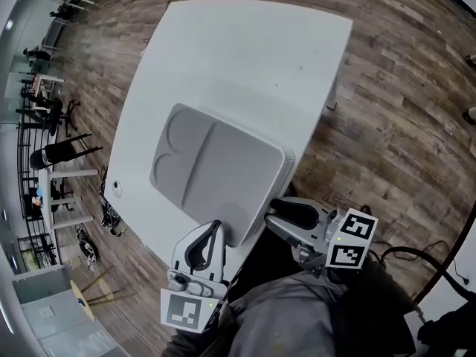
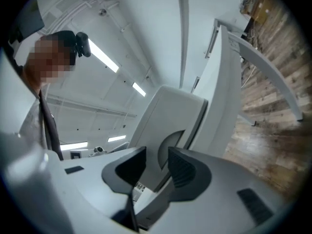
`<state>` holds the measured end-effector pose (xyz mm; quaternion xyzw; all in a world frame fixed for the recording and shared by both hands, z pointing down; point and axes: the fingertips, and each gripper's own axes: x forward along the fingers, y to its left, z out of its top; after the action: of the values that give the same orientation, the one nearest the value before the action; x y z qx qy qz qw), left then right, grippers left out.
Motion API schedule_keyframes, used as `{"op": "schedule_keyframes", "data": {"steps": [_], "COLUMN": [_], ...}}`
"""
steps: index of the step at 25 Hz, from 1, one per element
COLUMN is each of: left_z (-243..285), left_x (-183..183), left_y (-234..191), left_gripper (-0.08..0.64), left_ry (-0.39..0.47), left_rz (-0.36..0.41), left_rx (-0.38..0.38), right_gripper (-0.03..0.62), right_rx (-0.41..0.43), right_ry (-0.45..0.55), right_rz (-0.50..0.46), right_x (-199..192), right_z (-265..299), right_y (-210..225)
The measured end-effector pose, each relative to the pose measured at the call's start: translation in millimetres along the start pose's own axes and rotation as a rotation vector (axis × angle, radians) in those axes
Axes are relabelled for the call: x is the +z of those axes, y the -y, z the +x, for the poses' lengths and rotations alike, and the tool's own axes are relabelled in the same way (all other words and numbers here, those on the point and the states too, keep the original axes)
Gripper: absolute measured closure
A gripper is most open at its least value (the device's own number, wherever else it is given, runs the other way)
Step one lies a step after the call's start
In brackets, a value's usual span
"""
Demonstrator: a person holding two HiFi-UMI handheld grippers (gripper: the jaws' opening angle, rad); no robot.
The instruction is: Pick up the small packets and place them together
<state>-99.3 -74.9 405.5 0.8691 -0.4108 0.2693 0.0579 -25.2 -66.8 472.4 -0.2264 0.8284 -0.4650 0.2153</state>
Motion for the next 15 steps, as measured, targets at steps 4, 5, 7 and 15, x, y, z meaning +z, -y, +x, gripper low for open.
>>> {"op": "schedule_keyframes", "data": {"steps": [4,5,7,15], "left_z": [4.2,4.8,5.2,12.7], "left_x": [-1.6,-2.2,-2.3,-4.5], "left_y": [1.8,1.2,1.4,15.0], "left_gripper": [0.563,0.563,0.563,0.563], "left_ry": [-0.005,-0.008,-0.009,-0.031], "left_rz": [0.001,-0.001,0.000,0.056], "left_rx": [-0.022,-0.024,-0.028,-0.078], "right_gripper": [0.454,0.453,0.453,0.453], "right_rx": [0.035,0.026,0.003,0.121], "right_ry": [0.053,0.049,0.028,0.097], "right_rz": [0.019,0.019,0.034,0.240], "right_x": [14.6,16.2,14.0,19.0], "right_z": [-1.6,-0.3,0.9,5.3], "right_y": [-5.0,-4.0,0.0,0.1]}}
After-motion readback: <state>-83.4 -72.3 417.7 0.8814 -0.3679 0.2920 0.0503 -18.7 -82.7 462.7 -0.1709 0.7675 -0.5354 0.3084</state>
